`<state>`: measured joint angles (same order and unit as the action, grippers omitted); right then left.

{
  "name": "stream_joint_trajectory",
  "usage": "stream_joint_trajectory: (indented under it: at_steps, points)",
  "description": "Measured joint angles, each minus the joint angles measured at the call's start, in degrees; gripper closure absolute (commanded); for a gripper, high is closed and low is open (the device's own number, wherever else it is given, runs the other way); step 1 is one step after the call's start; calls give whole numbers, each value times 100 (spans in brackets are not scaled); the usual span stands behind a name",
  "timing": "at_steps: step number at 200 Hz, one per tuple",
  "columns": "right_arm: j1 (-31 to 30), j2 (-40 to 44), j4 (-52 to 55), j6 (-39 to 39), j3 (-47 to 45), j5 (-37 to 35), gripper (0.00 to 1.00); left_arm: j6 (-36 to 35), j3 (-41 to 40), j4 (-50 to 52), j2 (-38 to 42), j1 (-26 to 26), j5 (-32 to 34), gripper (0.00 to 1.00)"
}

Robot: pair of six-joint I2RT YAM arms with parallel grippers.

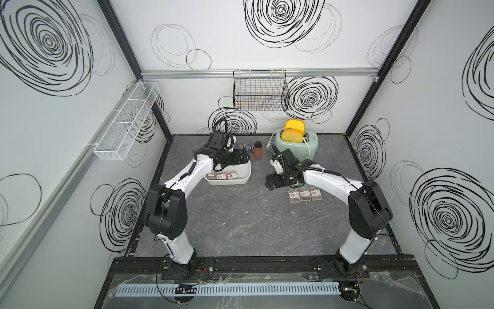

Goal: Take the paper clips out of the storage box
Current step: Place the boxed paper clips at the center of the board, then pick up the boxed paper clips from the storage box.

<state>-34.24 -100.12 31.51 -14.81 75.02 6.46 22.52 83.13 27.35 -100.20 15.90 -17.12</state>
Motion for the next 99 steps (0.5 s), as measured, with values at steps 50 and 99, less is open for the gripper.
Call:
stream_joint_trajectory:
  at_steps: [50,99]
  points:
    - [197,-2,179,186,505,52,1,-275,391,673,-640,-26,940,1]
    - [352,-20,256,269,599,175,1,-380,361,885,-828,15,1099,0]
